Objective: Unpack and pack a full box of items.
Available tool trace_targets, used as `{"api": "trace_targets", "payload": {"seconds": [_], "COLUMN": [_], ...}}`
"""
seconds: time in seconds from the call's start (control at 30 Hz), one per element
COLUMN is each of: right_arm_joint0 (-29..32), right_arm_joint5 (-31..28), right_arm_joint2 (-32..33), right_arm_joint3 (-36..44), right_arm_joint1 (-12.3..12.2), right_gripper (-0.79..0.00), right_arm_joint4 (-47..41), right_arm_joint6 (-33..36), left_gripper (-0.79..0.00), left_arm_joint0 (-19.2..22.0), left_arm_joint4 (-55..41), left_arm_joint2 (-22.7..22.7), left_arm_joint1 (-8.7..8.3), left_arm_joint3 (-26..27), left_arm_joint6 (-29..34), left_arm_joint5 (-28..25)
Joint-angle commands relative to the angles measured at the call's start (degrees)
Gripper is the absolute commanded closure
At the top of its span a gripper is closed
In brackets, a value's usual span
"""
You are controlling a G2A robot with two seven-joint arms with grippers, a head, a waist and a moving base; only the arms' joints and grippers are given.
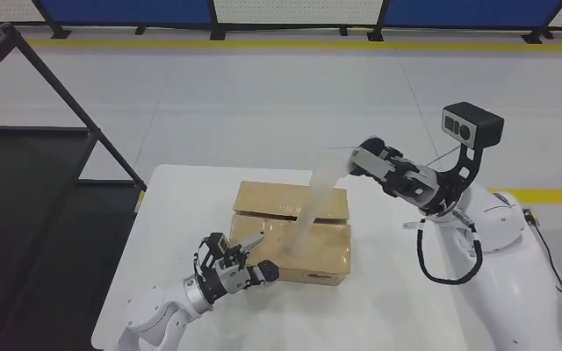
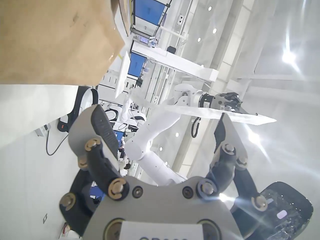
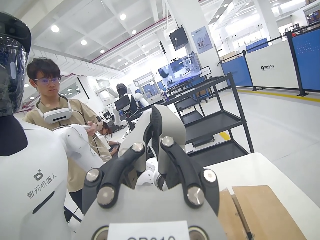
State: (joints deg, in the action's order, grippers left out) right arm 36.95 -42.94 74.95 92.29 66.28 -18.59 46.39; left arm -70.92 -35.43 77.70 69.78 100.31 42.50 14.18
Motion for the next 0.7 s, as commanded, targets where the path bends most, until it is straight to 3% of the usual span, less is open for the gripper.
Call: {"api": "trace_targets", "payload": {"seconds": [0.0, 0.1, 0.17, 0.37, 0.67], "right_arm_joint0": [-0.11, -0.22, -0.23, -0.04, 1.23], "right_arm_joint5": [-0.29, -0.81, -1.06, -1.11, 1.40], "right_arm_joint2": [-0.22, -0.54, -0.62, -0.22, 0.57], "right_arm_joint3": [0.11, 0.21, 0.25, 0.55, 1.86], "right_arm_joint1": [0.00, -0.01, -0.04, -0.25, -0.20], "right_gripper": [0.000, 0.000, 0.000, 0.000, 0.000], "right_arm_joint4": [0.15, 0.32, 0.48, 1.73, 3.47], "right_arm_joint6": [-0.15, -0.39, -0.55, -1.27, -7.63], "left_gripper": [-0.785, -0.785, -0.653, -0.536, -0.690], "left_arm_joint0": [0.47, 1.73, 2.55, 3.63, 0.17], "left_arm_joint4": [-0.72, -3.51, -5.15, -4.00, 6.39], "left_arm_joint2": [-0.79, -2.15, -3.13, -4.08, -4.52], "left_arm_joint1": [0.14, 0.45, 0.62, 0.60, 0.15], "left_arm_joint3": [-0.69, -2.32, -3.13, -3.59, -0.85], "left_arm_joint6": [-1.02, -1.59, -1.24, -1.34, -4.00], "left_arm_joint5": [0.41, 1.58, 2.34, 1.42, -9.87]}}
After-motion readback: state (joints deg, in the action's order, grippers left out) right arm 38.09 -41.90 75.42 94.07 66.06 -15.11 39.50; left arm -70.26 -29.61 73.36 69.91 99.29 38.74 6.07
